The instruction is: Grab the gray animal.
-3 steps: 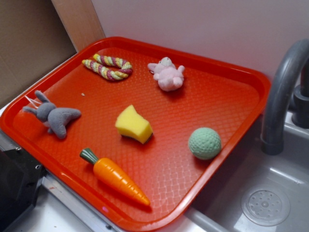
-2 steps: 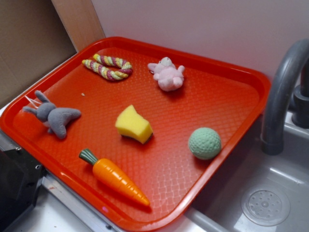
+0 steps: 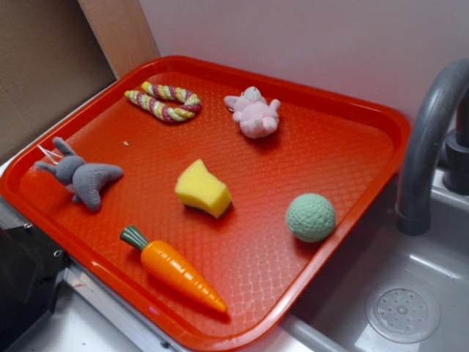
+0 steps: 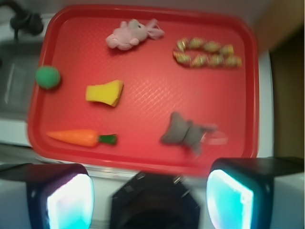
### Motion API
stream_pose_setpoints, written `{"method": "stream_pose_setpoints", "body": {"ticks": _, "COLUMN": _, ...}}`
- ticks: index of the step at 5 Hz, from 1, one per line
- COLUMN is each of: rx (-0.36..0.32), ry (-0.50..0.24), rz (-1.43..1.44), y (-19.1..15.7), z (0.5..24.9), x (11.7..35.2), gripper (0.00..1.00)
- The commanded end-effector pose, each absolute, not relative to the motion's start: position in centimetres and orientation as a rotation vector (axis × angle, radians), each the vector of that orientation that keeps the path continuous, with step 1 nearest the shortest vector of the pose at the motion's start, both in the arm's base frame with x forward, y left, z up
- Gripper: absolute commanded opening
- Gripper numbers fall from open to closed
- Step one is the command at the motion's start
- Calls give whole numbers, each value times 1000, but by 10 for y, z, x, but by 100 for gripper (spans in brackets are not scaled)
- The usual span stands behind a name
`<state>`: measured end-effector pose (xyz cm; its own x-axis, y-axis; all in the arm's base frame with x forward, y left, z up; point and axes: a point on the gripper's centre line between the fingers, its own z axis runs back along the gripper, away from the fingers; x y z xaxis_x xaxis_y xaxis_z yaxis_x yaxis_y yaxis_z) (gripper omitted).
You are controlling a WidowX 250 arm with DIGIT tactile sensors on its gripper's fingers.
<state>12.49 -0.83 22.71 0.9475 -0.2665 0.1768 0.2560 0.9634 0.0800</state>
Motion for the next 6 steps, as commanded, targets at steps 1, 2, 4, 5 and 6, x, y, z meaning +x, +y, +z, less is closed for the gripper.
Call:
{"method": "stream_pose_setpoints", "body": {"ticks": 1, "rx": 171, "ry": -29, "rz": -711, "y": -3, "z": 178, "x": 136, "gripper": 100}}
{"method": "stream_pose_setpoints", "body": {"ticks": 2, "rx": 187, "ry": 24, "rz": -784, "y": 3, "z": 137, "x": 145, "gripper": 100}}
{"method": "stream_pose_setpoints", "body": {"ticks": 4, "rx": 181, "ry": 147, "rz": -831, "y": 25, "z": 71, "x": 152, "gripper": 100}}
{"method": "stream_pose_setpoints", "body": {"ticks": 5, "rx": 184, "ry": 201, "rz": -839, "y": 38, "z": 55, "x": 153, "gripper": 100}}
{"method": "stream_pose_setpoints", "body": {"ticks": 6, "rx": 161, "ry": 237, "rz": -833, "y": 47, "z": 42, "x": 153, "gripper": 100}}
